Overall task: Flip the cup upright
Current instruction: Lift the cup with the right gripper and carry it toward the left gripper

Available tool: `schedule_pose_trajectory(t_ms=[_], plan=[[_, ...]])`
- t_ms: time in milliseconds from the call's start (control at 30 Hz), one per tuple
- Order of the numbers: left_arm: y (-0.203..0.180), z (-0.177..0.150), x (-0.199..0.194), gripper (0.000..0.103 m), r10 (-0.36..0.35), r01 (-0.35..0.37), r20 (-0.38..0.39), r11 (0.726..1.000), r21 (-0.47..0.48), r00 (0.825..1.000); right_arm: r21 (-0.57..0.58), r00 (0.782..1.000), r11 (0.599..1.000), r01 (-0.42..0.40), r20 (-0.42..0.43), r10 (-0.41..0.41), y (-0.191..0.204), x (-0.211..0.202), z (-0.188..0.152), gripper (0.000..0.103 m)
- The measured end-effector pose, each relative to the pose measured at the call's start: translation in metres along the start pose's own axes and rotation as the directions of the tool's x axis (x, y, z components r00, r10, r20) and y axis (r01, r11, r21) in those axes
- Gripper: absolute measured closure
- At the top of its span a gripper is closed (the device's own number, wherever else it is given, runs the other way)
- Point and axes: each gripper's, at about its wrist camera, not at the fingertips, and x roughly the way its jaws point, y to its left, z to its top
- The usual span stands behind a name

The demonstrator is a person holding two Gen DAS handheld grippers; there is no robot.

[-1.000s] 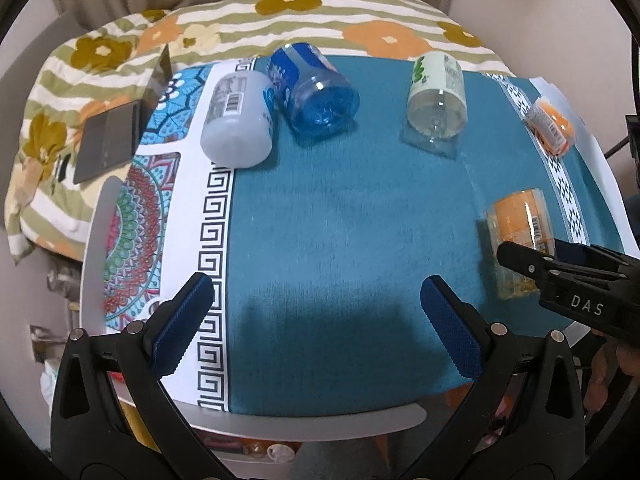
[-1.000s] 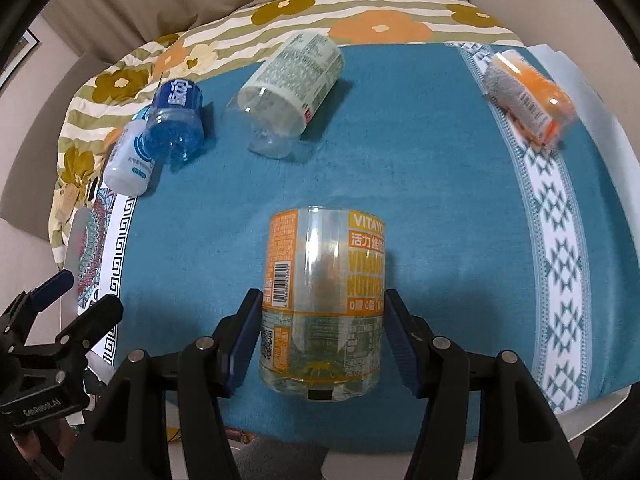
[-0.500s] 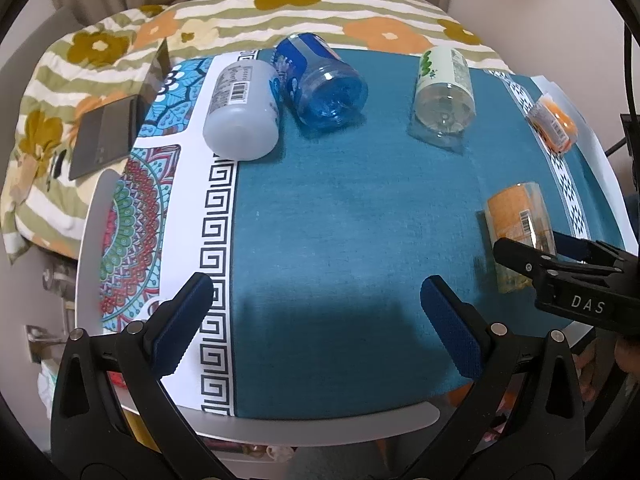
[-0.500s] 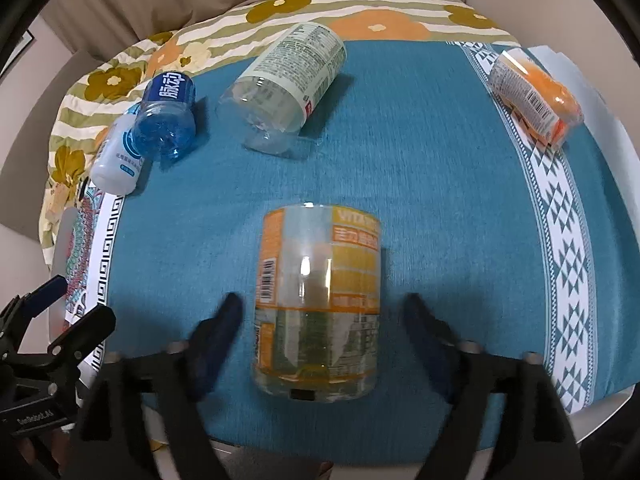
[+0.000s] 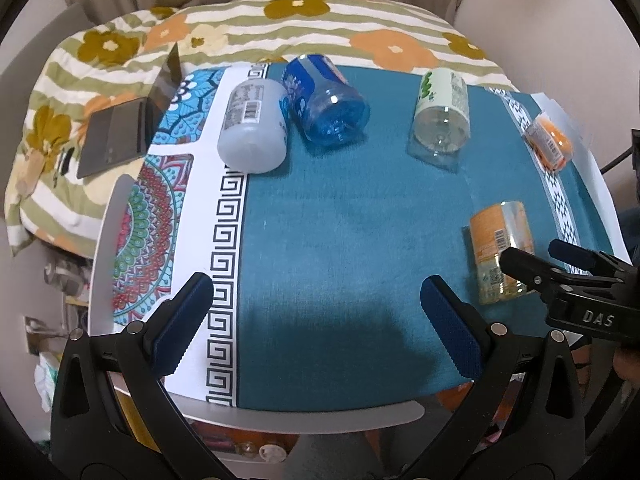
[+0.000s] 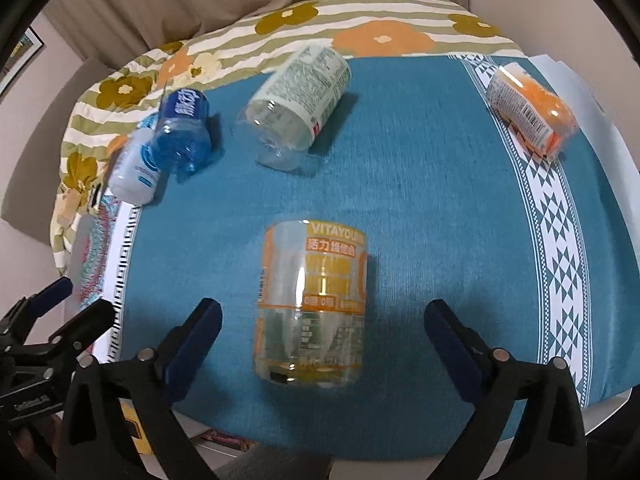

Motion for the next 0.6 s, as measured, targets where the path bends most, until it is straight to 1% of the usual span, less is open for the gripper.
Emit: schedule_pose_trajectory(t_ms=[200, 300, 400, 467, 533, 600], plan=[[-0.013, 0.015, -0.019, 0.0, -0.011, 0.011, 0.003, 1.0, -0.001, 1.0, -0.013, 0.999, 1.0, -0.025, 0.027, 0.026, -0.009, -0.036, 0.004, 0.002], [-0.027, 0.025, -0.022, 0.0, -0.016, 0.016, -0.03, 1.0, 0.007, 0.999, -0.053, 0.999, 0.998, -0.021, 0.033, 0.023, -0.018, -0.055, 0.006, 0.002], [-0.043, 0.034, -0.023, 0.0, -0.038, 0.038, -0.062, 0.999, -0.002, 0.997, -0.084, 0.999, 0.996, -0.024, 0.041, 0.027, -0.031, -0.071, 0.008, 0.002], [-0.058, 0.039, -0.021, 0.0, -0.042, 0.042, -0.088, 0.999, -0.001, 0.995, -0.12, 0.999, 0.993, -0.004, 0.053, 0.011, -0.043, -0.082, 0.011, 0.002], [-0.077, 0.044, -0.016, 0.0, -0.041, 0.042, -0.122, 0.999, 0.004, 0.992, -0.146, 1.0, 0.989, 0.008, 0.028, -0.004, -0.054, -0.085, 0.014, 0.002], [-0.093, 0.048, -0.01, 0.0, -0.038, 0.04, -0.153, 0.999, 0.01, 0.988, -0.165, 1.0, 0.986, 0.022, 0.025, -0.018, -0.066, -0.086, 0.017, 0.002]])
